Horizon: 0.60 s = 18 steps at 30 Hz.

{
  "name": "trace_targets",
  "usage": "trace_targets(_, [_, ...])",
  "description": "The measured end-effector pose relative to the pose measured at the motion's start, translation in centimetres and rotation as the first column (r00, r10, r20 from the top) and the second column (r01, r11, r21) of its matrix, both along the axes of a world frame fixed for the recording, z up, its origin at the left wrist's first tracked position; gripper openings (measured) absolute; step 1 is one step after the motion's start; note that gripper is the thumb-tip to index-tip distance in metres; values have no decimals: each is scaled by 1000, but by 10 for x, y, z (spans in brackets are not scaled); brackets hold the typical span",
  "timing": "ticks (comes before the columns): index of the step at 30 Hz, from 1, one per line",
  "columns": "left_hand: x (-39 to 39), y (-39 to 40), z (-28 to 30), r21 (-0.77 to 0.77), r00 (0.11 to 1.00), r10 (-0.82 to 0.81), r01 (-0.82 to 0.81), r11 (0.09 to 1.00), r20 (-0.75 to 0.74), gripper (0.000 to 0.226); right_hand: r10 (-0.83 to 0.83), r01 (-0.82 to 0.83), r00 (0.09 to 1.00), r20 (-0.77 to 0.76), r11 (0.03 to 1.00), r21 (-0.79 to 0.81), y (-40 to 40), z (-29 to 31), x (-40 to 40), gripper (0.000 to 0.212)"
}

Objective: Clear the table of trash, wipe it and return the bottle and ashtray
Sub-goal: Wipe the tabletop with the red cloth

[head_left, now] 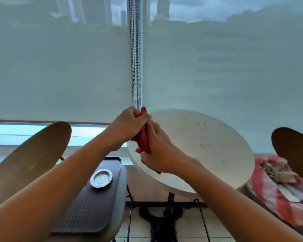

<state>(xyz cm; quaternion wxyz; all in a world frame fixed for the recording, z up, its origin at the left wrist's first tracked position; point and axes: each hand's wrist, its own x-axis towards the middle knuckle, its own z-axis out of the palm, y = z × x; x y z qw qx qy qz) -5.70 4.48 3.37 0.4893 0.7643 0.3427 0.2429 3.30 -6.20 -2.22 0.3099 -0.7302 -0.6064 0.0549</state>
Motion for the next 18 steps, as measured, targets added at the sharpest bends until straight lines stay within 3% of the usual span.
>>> trace_targets(8, [86, -55, 12, -93, 986, -140, 148, 985, 90, 28, -101, 108, 988, 114, 993, -53, -66, 20, 83, 97])
trace_targets(18, [196, -118, 5, -297, 964, -203, 247, 922, 172, 22, -148, 181, 925, 349, 982, -62, -131, 8, 204, 93])
